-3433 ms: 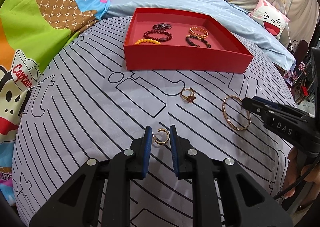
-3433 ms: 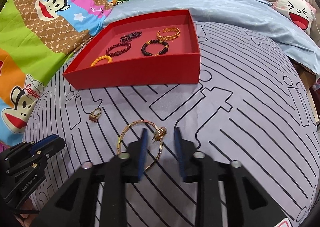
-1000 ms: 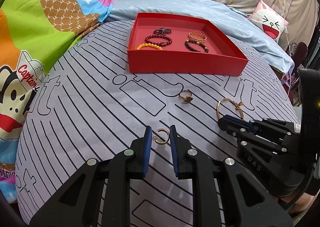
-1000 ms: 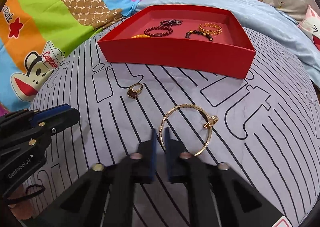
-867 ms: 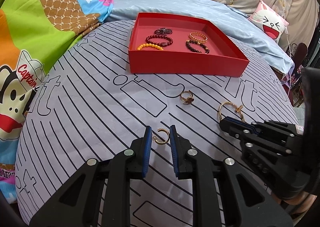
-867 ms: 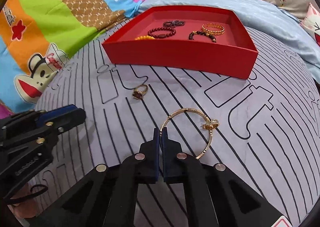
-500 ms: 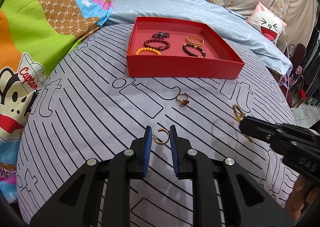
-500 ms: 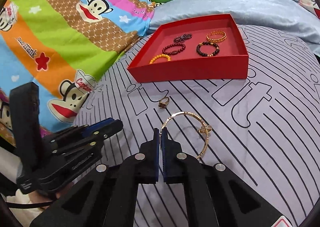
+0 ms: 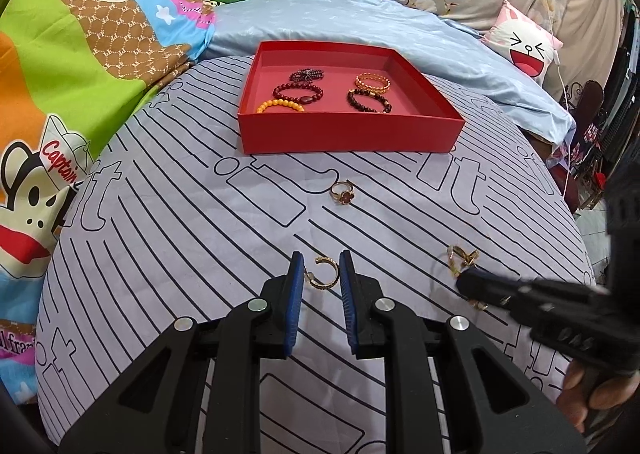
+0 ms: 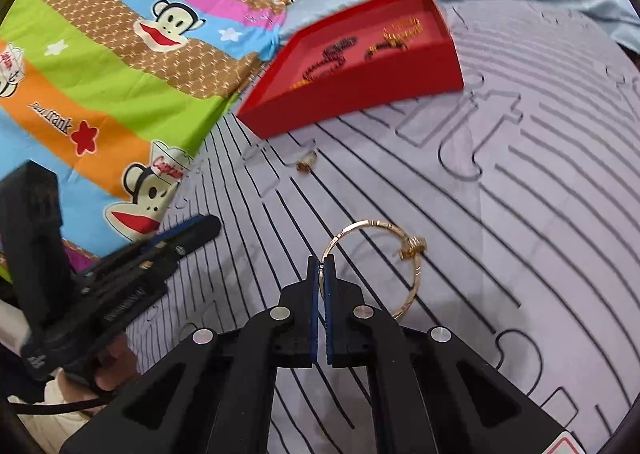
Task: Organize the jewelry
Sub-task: 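Lift the gold bangle with the right tool while the left tool holds the hoop earring, then carry the hoop earring and gold bangle into the red tray and open both tools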
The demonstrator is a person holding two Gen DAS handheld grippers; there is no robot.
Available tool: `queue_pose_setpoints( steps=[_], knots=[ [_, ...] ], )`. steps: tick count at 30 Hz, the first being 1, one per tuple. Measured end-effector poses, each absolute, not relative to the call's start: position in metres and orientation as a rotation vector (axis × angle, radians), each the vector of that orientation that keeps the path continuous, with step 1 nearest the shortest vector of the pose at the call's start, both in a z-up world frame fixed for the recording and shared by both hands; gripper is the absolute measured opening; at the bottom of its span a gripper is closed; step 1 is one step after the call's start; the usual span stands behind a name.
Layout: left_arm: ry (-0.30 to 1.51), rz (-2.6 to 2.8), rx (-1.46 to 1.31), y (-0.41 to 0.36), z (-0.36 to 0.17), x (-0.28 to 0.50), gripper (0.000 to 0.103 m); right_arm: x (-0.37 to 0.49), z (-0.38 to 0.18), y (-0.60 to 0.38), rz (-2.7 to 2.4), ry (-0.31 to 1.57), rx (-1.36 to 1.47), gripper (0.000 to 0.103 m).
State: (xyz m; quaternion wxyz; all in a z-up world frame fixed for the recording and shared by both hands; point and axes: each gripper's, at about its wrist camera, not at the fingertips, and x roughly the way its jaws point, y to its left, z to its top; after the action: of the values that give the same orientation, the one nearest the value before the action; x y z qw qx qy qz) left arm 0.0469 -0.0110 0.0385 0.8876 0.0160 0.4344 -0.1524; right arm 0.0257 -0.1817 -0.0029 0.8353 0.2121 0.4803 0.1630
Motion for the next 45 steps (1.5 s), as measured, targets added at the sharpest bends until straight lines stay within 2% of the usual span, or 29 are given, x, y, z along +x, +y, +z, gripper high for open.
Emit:
queue_pose_setpoints(
  steps=[8, 16, 21, 29, 45],
  knots=[
    [0.904, -0.312, 0.034, -0.009, 0.038, 0.046, 0.018, 0.021, 0.001, -0.168, 0.384, 1.016, 0.432, 0.003],
    [0.907, -0.309, 0.03, -0.007, 0.037, 0.046, 0.018, 0.019, 0.011, -0.172, 0.484, 0.996, 0.582, 0.003],
    [0.91, -0.309, 0.028, -0.007, 0.036, 0.047, 0.018, 0.019, 0.021, -0.178, 0.457, 0.973, 0.572, 0.003],
    [0.894, -0.317, 0.025, -0.005, 0.046, 0.051, 0.018, 0.019, 0.052, -0.179, 0.384, 0.9, 0.455, 0.003],
    [0.795, -0.305, 0.011, 0.007, 0.115, 0.099, 0.018, 0.056, 0.107, -0.187, 0.225, 0.776, 0.201, 0.003]
  ],
)
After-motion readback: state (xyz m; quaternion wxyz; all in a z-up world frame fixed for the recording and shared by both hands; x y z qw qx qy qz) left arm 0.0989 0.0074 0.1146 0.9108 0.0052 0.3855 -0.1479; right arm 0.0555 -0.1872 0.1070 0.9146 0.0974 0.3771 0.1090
